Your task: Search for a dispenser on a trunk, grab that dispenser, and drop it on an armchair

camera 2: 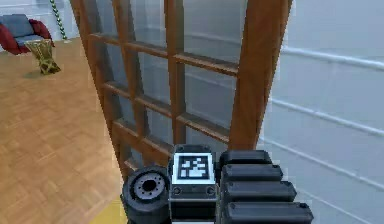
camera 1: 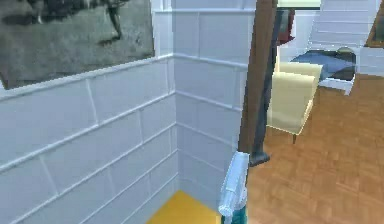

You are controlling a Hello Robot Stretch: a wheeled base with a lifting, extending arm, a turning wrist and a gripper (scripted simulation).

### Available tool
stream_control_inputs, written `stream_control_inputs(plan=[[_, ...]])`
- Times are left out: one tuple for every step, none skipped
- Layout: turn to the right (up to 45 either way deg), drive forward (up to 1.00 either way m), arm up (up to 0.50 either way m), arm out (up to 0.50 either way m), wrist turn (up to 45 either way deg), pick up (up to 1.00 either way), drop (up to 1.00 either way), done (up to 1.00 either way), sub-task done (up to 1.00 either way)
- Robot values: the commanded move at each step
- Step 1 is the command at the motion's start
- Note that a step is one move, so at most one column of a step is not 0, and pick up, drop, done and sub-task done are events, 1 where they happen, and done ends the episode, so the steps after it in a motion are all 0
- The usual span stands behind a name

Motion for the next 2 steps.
stream_control_inputs(plan=[[33.0,0.0,0.0,0.0,0.0,0.0,0.0,0.0,0.0],[0.0,1.0,0.0,0.0,0.0,0.0,0.0,0.0,0.0]])
